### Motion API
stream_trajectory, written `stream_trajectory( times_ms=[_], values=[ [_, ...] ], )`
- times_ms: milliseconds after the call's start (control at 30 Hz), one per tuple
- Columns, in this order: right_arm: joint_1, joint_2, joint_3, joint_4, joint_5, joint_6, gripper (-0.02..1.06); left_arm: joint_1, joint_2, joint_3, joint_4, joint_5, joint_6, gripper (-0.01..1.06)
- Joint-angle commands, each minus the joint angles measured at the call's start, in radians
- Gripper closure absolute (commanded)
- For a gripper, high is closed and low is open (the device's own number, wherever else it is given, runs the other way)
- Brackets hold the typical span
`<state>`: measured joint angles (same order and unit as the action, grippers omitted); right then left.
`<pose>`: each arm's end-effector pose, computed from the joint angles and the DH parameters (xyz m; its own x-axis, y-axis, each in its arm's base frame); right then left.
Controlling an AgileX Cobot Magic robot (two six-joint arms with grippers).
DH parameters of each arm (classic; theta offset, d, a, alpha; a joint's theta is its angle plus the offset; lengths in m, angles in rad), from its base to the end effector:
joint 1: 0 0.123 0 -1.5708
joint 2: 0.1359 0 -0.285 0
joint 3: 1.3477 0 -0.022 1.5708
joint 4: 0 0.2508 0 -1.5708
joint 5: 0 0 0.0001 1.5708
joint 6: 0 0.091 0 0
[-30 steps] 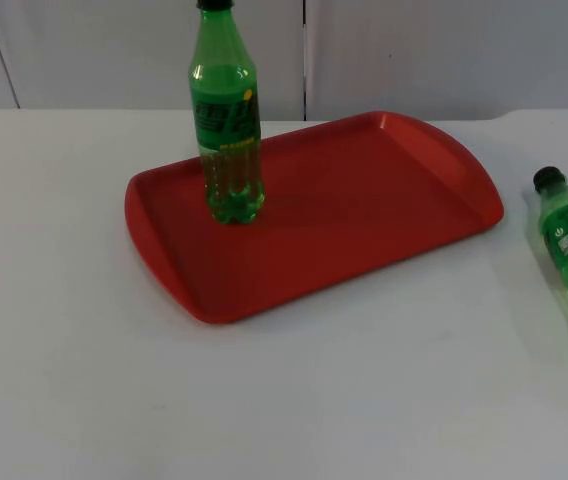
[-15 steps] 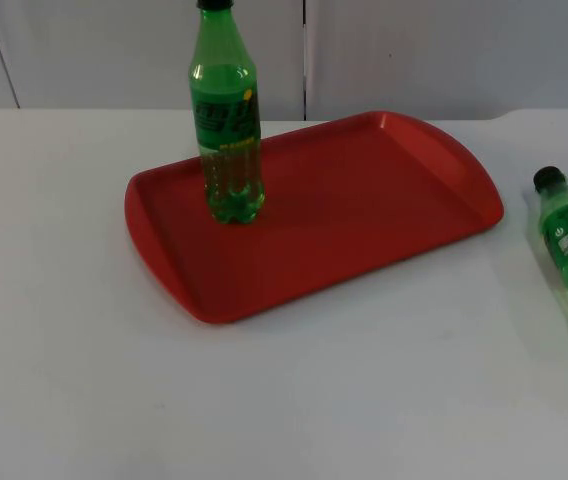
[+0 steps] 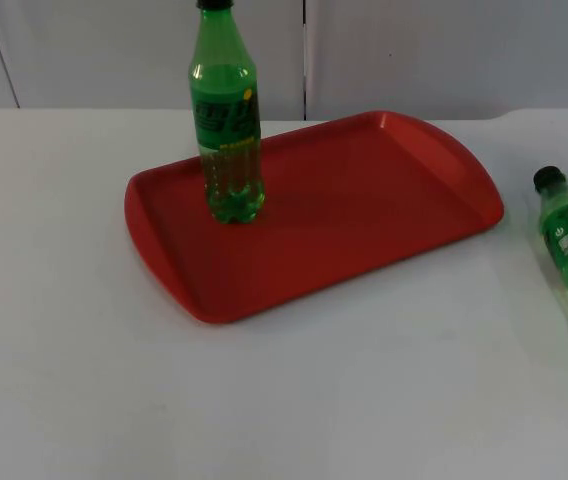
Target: Place the bottle upright on the tray.
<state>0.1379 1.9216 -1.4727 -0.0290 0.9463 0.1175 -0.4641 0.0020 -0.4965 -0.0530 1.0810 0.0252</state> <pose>0.3957 0.0528 0.2189 -0.9648 -0.0326 -0.2609 -0.0347 0.9994 0.0035 -0.0064 -0.0015 0.2748 -0.4276 0.2143 -0.8782 0.4839 0.8748 -0.0221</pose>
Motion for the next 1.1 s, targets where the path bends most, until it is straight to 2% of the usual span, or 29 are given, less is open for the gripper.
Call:
stream_trajectory(
  times_ms=[0, 67, 233, 367, 533, 833, 1067],
  values=[
    [0.021, 0.066, -0.074, -0.038, 0.017, 0.041, 0.20, -0.007, -0.002, 0.003, 0.005, -0.006, -0.004, 0.00],
    [0.046, 0.131, -0.151, -0.060, 0.056, 0.047, 0.20, -0.007, -0.002, 0.003, 0.005, -0.006, -0.004, 0.00],
    [0.059, 0.235, -0.232, -0.052, 0.067, 0.047, 0.20, -0.007, -0.002, 0.003, 0.005, -0.006, -0.004, 0.00],
    [0.055, 0.282, -0.235, -0.054, 0.045, 0.051, 0.20, -0.007, -0.002, 0.003, 0.005, -0.006, -0.004, 0.00],
    [0.055, 0.327, -0.235, -0.107, -0.009, 0.103, 0.20, -0.007, -0.002, 0.003, 0.005, -0.006, -0.004, 0.00],
    [0.051, 0.398, -0.235, -0.094, -0.066, 0.131, 0.20, -0.007, -0.002, 0.003, 0.005, -0.006, -0.004, 0.00],
    [0.051, 0.438, -0.235, -0.037, -0.071, 0.138, 0.23, -0.007, -0.002, 0.003, 0.005, -0.006, -0.004, 0.00]
  ],
)
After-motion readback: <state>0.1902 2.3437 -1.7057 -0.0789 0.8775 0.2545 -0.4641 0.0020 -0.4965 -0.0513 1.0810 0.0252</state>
